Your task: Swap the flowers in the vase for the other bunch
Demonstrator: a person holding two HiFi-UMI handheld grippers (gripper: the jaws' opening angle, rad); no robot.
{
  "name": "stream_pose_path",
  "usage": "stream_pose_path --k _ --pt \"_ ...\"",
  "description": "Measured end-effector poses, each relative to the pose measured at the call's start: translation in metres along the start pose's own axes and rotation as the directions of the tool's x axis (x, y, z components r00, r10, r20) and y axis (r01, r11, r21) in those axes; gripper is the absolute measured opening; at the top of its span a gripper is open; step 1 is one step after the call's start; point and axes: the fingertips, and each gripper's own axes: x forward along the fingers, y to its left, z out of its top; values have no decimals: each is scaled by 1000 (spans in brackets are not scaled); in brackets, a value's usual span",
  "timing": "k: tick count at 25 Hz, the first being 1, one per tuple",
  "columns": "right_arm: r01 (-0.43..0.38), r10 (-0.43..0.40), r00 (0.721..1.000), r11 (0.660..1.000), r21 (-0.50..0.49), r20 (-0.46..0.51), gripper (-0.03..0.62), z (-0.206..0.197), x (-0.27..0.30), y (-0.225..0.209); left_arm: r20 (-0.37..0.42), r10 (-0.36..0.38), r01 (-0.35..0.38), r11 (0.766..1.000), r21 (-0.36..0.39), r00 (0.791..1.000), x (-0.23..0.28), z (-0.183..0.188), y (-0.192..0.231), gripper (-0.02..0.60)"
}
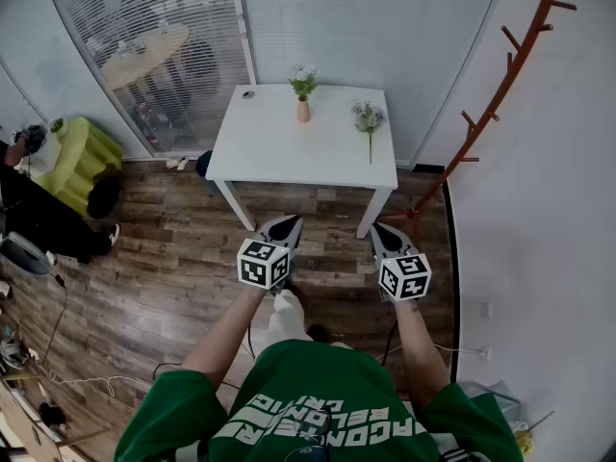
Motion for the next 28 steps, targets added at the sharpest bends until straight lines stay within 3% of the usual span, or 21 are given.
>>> stream_pose_path --k 15,28 --pt "0 0 1000 1000 8 7 12 -2 -3 7 -9 -5 5 1000 5 1000 -8 -4 1 8" --pt "12 -12 1000 999 37 -11 12 13 68 -20 -32 -21 20 1000 -10 999 46 11 57 8"
